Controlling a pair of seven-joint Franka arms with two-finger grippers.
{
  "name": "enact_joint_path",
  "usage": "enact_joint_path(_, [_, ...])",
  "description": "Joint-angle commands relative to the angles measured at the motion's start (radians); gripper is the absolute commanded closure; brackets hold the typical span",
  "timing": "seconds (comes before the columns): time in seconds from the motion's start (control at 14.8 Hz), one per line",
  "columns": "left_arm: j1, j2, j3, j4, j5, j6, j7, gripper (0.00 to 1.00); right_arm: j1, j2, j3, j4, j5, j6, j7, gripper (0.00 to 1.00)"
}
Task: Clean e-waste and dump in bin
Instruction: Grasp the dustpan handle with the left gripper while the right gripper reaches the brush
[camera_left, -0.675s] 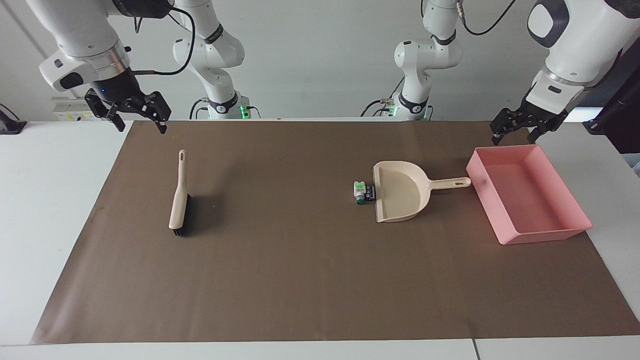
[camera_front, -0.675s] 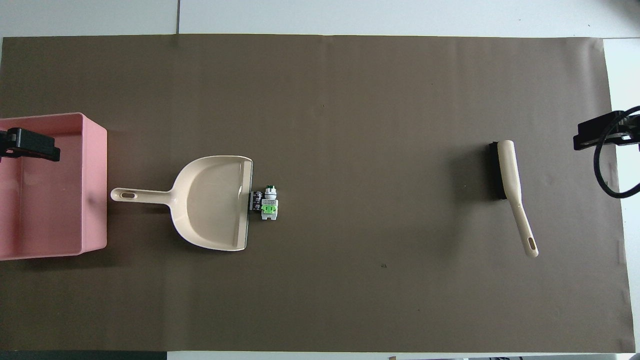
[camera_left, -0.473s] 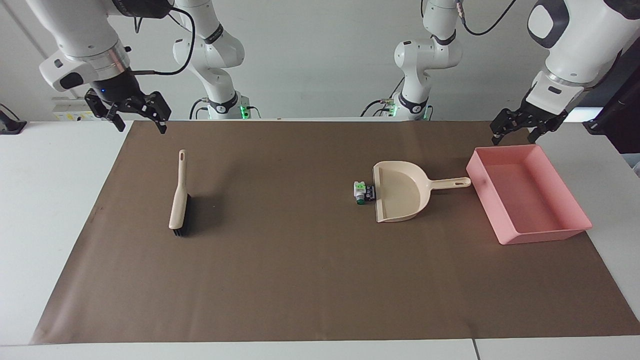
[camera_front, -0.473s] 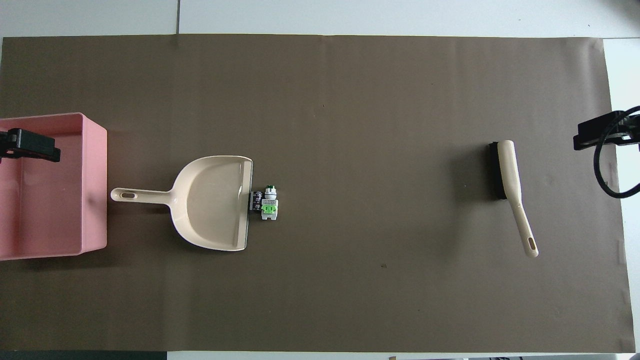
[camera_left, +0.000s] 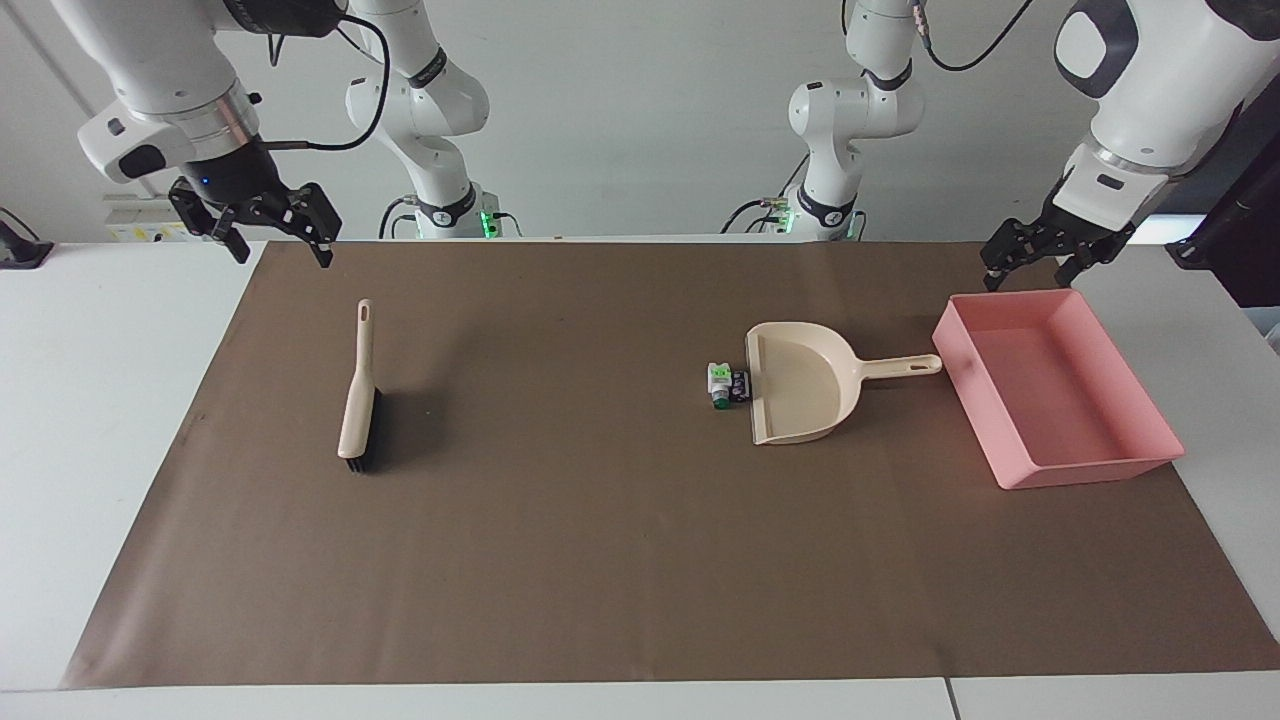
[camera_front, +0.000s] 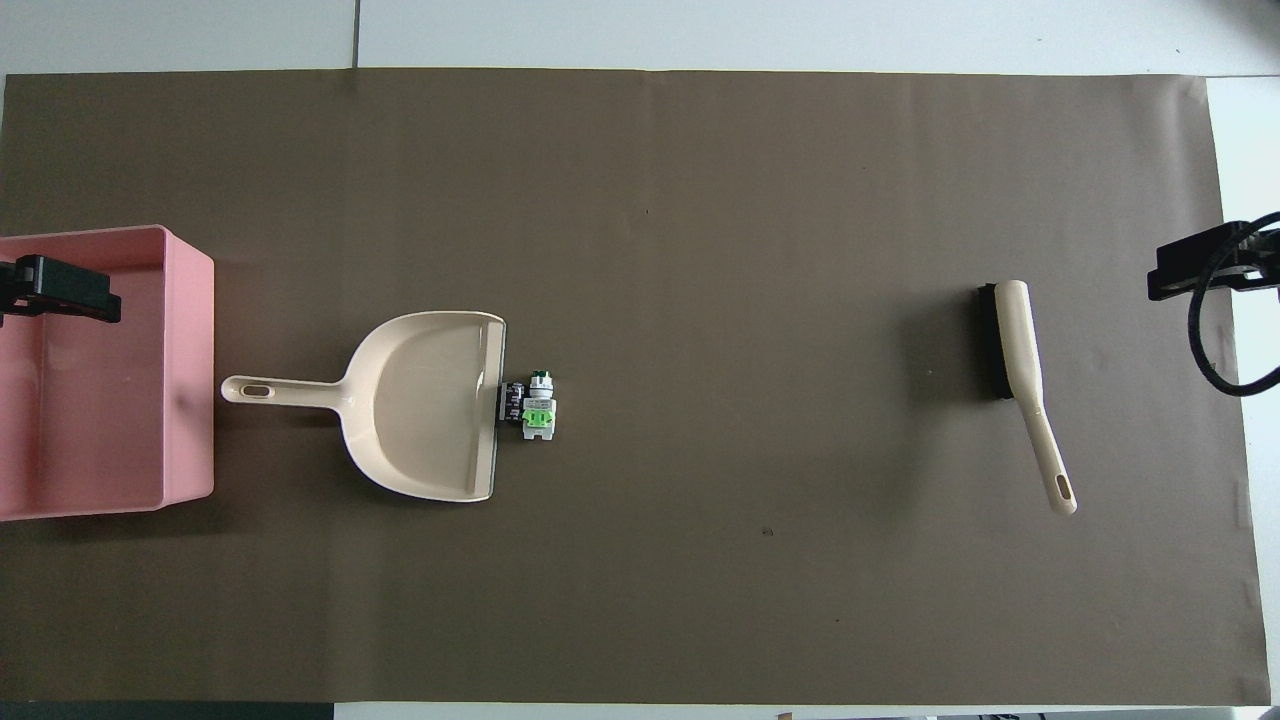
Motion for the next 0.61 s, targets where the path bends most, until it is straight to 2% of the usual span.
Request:
enact_joint_path(0.0, [-0.010,-0.030,0.004,-0.041,0.010,0.030,0.010,0.01,0.001,-0.016,-0.001,-0.037,-0.003,0.010,-0.022,0.00])
enact_joint_path(0.14, [-0.013,-0.031,0.002,-0.056,0.009,0.067,0.123,0.01,-0.005,-0.042,-0.001,-0.099,-0.003,0.056,-0.022,0.00])
enact_joint_path(0.41, [-0.013,-0.054,0.002,-0.102,0.009,0.076,0.480,0.01,-0.016,-0.200,-0.003,-0.468,-0.003,0.292,-0.037,0.00])
enact_joint_path(0.54, [-0.013,-0.091,0.002,-0.186,0.009,0.138,0.693,0.01,-0.016,-0.221,-0.003,-0.576,-0.001,0.376,-0.042,0.00])
